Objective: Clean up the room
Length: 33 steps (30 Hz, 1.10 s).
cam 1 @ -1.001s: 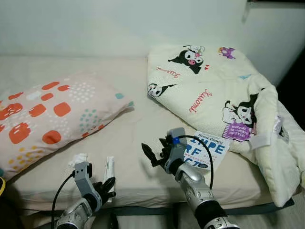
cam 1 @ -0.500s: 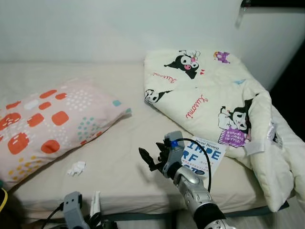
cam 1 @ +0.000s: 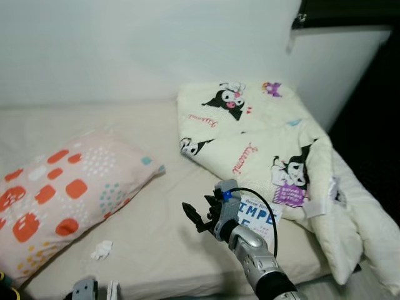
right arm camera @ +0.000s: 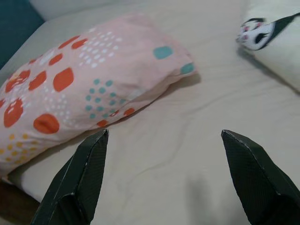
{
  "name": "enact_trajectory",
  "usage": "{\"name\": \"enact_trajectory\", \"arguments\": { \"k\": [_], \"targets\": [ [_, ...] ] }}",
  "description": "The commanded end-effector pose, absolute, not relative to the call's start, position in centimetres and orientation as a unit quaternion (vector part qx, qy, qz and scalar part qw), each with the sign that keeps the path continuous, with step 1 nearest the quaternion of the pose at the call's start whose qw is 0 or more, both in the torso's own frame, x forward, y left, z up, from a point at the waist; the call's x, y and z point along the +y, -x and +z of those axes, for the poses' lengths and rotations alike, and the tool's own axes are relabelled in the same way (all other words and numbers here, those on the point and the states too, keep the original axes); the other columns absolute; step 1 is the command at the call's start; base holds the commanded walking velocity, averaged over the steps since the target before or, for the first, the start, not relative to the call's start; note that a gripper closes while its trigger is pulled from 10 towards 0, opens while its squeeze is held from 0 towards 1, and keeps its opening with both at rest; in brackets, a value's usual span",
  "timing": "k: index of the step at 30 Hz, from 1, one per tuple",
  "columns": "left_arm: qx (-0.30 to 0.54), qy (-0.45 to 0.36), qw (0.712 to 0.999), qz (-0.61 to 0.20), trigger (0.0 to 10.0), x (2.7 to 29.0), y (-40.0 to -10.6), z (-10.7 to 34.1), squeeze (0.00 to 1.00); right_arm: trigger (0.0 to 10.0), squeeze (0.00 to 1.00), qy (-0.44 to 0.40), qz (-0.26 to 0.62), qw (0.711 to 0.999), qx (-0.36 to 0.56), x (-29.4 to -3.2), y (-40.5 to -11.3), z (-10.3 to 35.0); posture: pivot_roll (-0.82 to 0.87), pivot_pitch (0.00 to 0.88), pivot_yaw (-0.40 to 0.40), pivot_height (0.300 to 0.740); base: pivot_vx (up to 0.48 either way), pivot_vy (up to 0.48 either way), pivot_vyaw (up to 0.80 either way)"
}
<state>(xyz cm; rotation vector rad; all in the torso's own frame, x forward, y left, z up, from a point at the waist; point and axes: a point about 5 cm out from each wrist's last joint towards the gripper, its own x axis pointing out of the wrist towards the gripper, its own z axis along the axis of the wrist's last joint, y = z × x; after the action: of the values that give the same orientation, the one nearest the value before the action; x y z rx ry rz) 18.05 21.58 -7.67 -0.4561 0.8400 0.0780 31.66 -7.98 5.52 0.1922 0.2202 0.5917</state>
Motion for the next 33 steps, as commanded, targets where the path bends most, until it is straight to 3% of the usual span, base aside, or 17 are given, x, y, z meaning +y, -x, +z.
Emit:
{"name": "enact_trajectory", "arguments": {
  "k": [1, 6, 18, 22, 33],
  "targets": [
    [0.416, 0.215, 0.882, 0.046, 10.0, 21.9, -17.2, -8.0, 0.00, 10.0, 0.00, -0.093, 0.292, 0.945, 0.117, -7.9, -31.2, 4.9, -0.09, 0.147, 0.000, 0.740, 0.000, 0.000, 0.00],
    [0.415, 0.203, 0.886, 0.036, 10.0, 21.7, -17.6, -7.9, 0.00, 10.0, 0.00, -0.100, 0.271, 0.951, 0.114, -8.6, -31.2, 4.7, -0.09, 0.148, 0.002, 0.740, 0.000, 0.000, 0.00],
    [0.412, 0.190, 0.891, 0.014, 10.0, 21.1, -17.9, -7.8, 0.00, 10.0, 0.00, -0.073, 0.294, 0.945, 0.120, -8.5, -30.7, 4.3, -0.09, 0.147, 0.000, 0.740, 0.000, 0.000, 0.68],
    [0.406, 0.195, 0.893, 0.007, 10.0, 20.8, -18.1, -7.7, 0.00, 10.0, 0.00, -0.062, 0.286, 0.945, 0.143, -8.9, -30.4, 3.3, -0.09, 0.144, -0.001, 0.740, 0.000, 0.000, 0.71],
    [0.414, 0.187, 0.891, 0.011, 10.0, 20.4, -18.6, -7.7, 0.00, 10.0, 0.00, 0.007, 0.188, 0.936, 0.297, -13.3, -27.0, -2.4, -0.08, 0.133, -0.003, 0.740, 0.000, 0.000, 0.71]
  ]
}}
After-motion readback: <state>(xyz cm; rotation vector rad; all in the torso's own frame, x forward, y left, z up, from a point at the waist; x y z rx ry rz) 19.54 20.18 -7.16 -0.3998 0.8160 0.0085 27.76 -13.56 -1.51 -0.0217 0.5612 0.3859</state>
